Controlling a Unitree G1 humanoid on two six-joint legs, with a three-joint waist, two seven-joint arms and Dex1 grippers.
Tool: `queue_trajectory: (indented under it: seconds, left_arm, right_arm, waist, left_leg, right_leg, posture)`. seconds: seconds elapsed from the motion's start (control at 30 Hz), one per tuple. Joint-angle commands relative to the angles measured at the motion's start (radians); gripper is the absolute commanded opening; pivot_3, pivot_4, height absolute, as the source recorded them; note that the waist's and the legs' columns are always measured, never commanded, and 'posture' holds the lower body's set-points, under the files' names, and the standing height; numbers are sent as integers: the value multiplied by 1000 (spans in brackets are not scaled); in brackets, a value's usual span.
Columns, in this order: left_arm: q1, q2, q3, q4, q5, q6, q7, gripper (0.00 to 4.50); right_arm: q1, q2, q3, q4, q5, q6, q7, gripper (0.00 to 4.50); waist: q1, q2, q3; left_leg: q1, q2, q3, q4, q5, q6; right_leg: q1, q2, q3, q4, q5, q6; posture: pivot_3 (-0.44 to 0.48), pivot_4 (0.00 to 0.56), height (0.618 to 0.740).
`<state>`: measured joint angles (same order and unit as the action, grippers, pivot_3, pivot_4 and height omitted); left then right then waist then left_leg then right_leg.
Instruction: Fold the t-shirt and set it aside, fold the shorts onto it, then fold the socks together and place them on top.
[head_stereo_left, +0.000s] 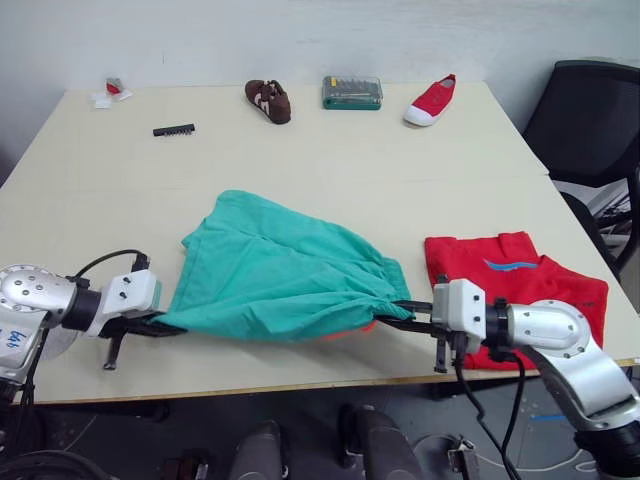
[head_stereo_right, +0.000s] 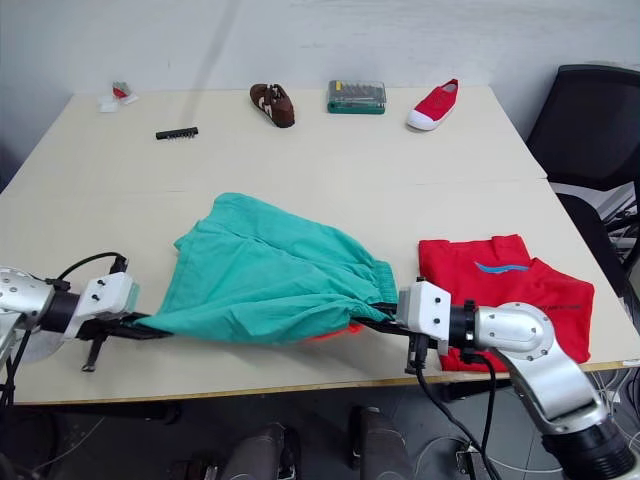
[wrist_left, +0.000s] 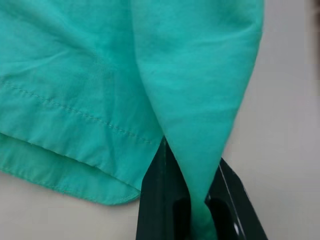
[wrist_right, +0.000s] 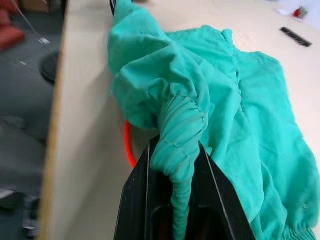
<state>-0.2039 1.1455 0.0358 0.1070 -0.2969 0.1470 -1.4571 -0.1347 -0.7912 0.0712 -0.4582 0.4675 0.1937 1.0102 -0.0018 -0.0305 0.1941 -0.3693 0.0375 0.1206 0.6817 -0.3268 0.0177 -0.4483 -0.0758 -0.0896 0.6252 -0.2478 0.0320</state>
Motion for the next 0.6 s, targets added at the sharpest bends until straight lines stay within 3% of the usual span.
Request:
queue_trajectory:
  seconds: [0.03, 0.13, 0.2, 0.27, 0.3, 0.37, 0.4, 0.5, 0.6]
  left_arm:
    - [-37, 8, 18, -31, -52, 81, -32, 48]
    - [-218, -94, 3, 57, -57, 109, 28, 48]
    - [-411, -205, 15, 189, -34, 95, 144, 48]
    - [-672, -325, 58, 415, 31, -53, 379, 48]
    - [-820, -371, 90, 545, 80, -186, 571, 48]
    - [-1071, -401, 142, 742, 127, -351, 844, 48]
    - [-1165, -395, 146, 810, 152, -423, 918, 48]
    - [-1374, -373, 160, 930, 154, -502, 932, 48]
    - [-1457, -351, 178, 967, 108, -451, 785, 48]
  right_arm:
    - [-18, -10, -32, -30, 72, 82, 5, 0]
    - [-111, 42, -38, 70, 53, 113, -48, 0]
    - [-207, 85, -52, 153, 12, 94, -101, 0]
    - [-365, 124, -80, 291, -109, -7, -218, 0]
    - [-467, 133, -105, 368, -183, -86, -299, 0]
    - [-659, 99, -140, 498, -363, -306, -455, 0]
    - [-739, 62, -139, 545, -457, -426, -511, 0]
    - [-909, -31, -123, 624, -618, -692, -577, 0]
    - [-936, -52, -97, 633, -597, -736, -522, 0]
  waist:
    - [1, 0, 0]
    - [8, 0, 0]
    - [20, -1, 0]
    - [28, -2, 1]
    - [27, -4, 2]
    - [25, -8, 6]
    - [20, -9, 6]
    - [4, -8, 5]
    - [-7, -8, 5]
  left_leg:
    - [0, 0, 0, 0, 0, 0]
    - [0, -1, -1, 1, 0, 1]
    - [1, -2, -1, 1, 3, 1]
    - [-1, -3, -1, 1, 5, 2]
    - [-2, -5, -2, 2, 8, 2]
    - [-8, -6, -1, 2, 11, 3]
    - [-12, -7, 0, 2, 14, -3]
    - [-33, -8, 7, 1, 16, -5]
    - [-27, -8, 22, -5, 11, -3]
  right_leg:
    - [0, 0, 0, 0, 0, 0]
    - [0, 0, 0, 0, 0, 0]
    - [2, -1, 0, 0, 1, 1]
    - [2, -1, -1, -2, 3, 1]
    - [2, -1, -2, 0, 5, 2]
    - [-3, -3, -1, -2, 11, 2]
    - [-8, -5, 0, 0, 12, 3]
    - [-34, -4, 0, 3, 14, 5]
    - [-35, -4, -26, 2, 13, 4]
  posture:
    - [0, 150, 740]
    - [0, 150, 740]
    - [0, 150, 740]
    - [0, 150, 740]
    - [0, 150, 740]
    - [0, 150, 740]
    - [0, 150, 740]
    - [0, 150, 740]
    - [0, 150, 740]
